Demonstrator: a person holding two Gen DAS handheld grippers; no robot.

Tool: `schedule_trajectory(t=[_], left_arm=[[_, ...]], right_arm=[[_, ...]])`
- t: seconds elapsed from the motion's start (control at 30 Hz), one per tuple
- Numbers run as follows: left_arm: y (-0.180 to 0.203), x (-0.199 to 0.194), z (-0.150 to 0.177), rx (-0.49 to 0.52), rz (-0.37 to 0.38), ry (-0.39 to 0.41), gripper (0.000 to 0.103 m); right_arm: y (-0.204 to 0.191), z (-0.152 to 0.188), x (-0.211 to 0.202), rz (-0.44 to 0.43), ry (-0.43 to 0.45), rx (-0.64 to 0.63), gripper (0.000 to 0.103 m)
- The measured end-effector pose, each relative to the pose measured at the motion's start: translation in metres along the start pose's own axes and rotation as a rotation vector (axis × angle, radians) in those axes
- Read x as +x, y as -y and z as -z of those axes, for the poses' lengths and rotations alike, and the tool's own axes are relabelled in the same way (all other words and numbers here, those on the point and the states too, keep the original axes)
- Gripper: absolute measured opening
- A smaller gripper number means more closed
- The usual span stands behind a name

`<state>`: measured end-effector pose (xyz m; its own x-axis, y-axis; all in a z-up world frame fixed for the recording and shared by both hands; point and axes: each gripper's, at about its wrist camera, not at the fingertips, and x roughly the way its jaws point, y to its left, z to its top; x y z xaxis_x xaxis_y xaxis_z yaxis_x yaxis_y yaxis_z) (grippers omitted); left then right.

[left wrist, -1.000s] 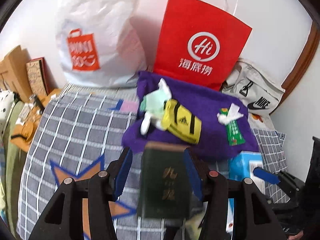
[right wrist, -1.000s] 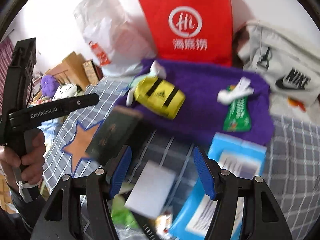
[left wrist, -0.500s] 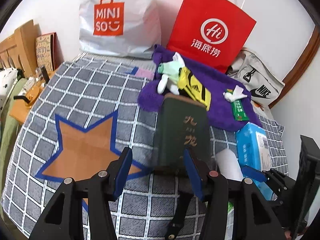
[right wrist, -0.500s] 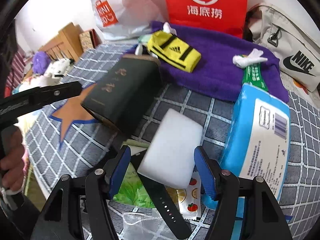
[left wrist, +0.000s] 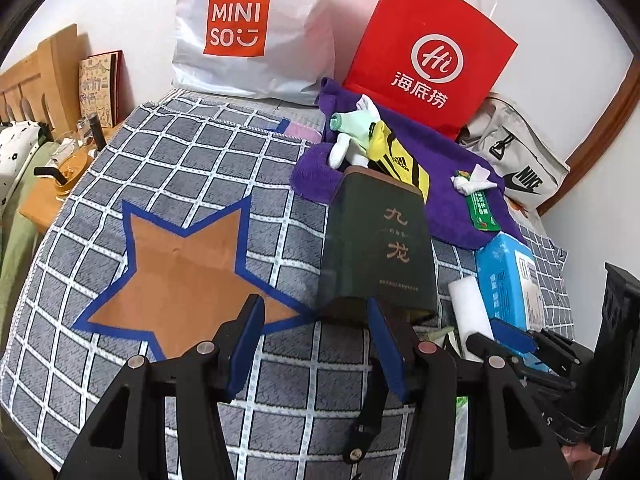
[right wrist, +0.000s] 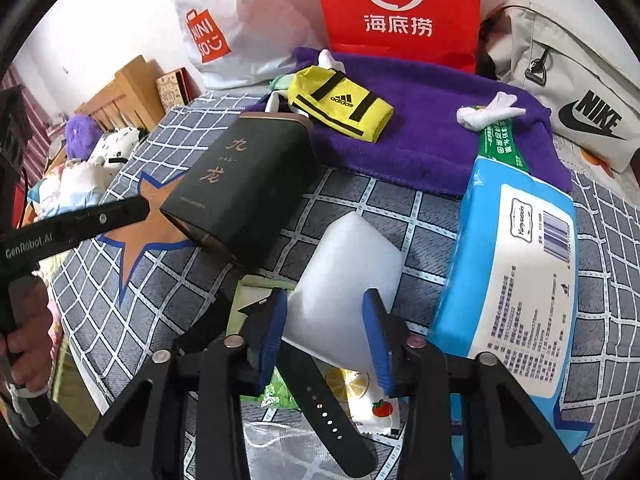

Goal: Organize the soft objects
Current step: 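Move the right gripper to the white foam block while the left gripper approaches the black watch strap, then grasp the white foam block with the right gripper while the left gripper grasps the black watch strap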

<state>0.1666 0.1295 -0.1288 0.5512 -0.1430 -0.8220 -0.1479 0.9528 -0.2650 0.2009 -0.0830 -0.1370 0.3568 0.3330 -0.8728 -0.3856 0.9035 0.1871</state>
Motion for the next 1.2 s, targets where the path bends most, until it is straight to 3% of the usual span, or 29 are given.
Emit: schedule_trajectory(t=[0.17,0.57,0.8,0.9,1.2], left_arm=[[0.0,-0.006,0.009,0.001,-0.014,-0.001,0.051],[0.015,-0.024,0.035,0.046,-0.034,0.003,0.051],[0.027,-0.021,0.059,0.071,-0.033,-0.018,0.051],[0.032,-0.018,0.066,0.087,-0.037,-0.025,0.051],[0.04,0.002,0.077,0.117,-0.058,-0.068,0.051]], right_arm=[[-0.001,0.003,-0.015,-0.016,0.051,-0.005,0.028],[-0.002,0.031,-0.081,-0.079,0.165,-0.038,0.027],[0.027,0.078,-0.12,-0.02,0.209,-0.012,0.027],[0.044,0.098,-0.128,0.043,0.198,0.007,0.027],[0.069,0.13,-0.093,0.15,0.093,0.0,0.028]])
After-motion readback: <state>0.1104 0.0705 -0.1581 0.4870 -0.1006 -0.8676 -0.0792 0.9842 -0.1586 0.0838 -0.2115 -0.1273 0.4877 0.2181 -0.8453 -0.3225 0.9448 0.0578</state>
